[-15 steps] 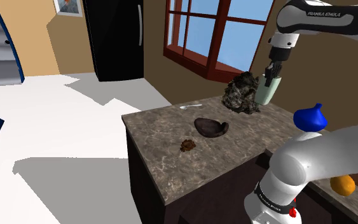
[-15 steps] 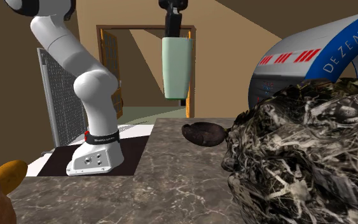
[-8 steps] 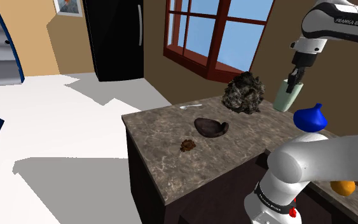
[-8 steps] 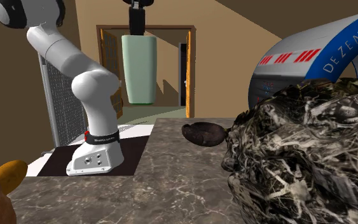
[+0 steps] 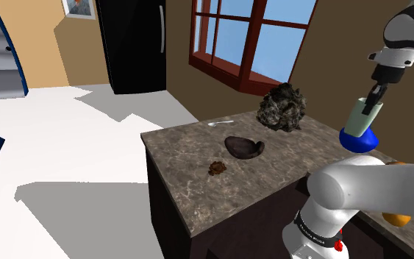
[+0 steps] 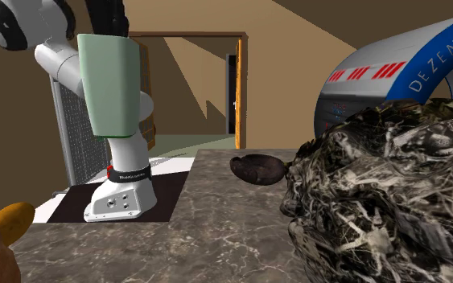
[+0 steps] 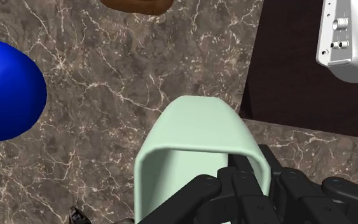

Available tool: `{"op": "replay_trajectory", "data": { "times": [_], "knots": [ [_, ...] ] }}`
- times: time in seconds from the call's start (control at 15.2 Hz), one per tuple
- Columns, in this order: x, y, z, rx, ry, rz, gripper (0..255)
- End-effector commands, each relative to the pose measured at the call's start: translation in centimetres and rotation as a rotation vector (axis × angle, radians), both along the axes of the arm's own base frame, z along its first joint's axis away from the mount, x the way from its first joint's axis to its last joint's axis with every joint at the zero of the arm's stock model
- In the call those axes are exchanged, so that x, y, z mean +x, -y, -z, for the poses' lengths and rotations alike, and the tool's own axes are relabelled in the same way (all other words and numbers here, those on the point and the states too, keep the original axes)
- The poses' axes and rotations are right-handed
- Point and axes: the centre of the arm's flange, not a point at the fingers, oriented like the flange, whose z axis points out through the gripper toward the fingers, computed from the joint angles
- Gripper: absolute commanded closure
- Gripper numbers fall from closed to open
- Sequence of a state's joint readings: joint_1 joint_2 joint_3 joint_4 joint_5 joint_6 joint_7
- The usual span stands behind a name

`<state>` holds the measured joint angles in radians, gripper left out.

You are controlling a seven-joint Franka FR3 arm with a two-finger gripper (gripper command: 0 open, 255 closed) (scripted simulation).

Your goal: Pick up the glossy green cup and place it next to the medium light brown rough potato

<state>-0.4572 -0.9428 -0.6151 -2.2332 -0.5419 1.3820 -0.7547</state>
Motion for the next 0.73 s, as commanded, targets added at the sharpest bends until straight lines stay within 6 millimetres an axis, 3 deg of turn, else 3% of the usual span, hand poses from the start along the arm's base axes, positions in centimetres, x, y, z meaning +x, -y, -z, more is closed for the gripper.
{"op": "replay_trajectory", "data": {
  "times": [0.0,0.26,0.66],
  "knots": [
    [-2.6,0.6,0.0,0.000,-0.001,-0.001,255],
    [-7.7,1.8,0.0,0.000,-0.001,-0.001,255],
    [-7.7,1.8,3.2,0.000,-0.001,-0.001,255]
  ]
}}
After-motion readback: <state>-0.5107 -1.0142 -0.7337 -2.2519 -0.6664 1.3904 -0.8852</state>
